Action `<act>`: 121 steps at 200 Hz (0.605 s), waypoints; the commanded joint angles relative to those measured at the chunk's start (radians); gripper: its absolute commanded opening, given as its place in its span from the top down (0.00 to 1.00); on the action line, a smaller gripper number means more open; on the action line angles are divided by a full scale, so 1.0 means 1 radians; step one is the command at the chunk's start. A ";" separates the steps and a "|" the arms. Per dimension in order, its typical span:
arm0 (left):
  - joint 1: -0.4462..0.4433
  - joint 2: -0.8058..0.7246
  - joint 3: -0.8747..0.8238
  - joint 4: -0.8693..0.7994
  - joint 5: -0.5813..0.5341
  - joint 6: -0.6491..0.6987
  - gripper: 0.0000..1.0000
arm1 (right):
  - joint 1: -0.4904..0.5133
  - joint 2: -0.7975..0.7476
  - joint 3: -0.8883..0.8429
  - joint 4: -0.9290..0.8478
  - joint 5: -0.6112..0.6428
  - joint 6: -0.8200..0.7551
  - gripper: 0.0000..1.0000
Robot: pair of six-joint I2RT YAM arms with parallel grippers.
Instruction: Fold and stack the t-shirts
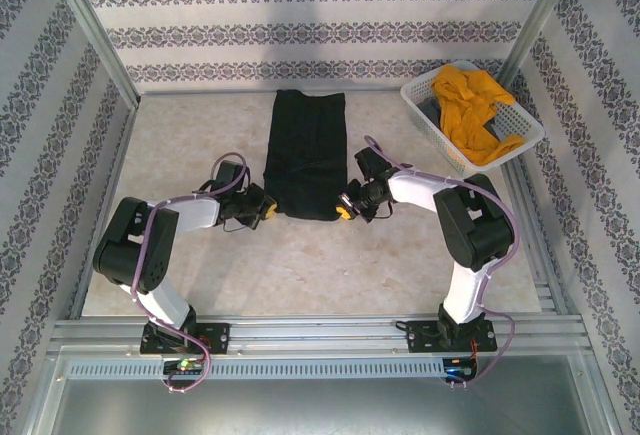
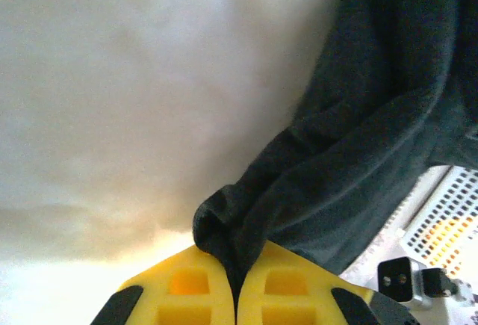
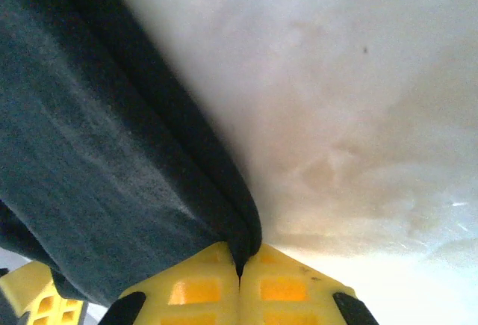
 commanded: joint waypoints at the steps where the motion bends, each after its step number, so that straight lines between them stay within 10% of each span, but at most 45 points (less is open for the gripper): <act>1: 0.010 -0.029 0.103 0.007 -0.014 0.045 1.00 | -0.039 -0.025 0.117 -0.070 0.045 -0.061 1.00; 52: 0.060 -0.009 0.417 -0.150 0.007 0.124 1.00 | -0.117 0.002 0.442 -0.235 0.045 -0.152 1.00; 121: 0.020 -0.160 0.027 -0.123 0.114 0.090 1.00 | -0.041 -0.146 0.061 -0.137 -0.019 -0.119 1.00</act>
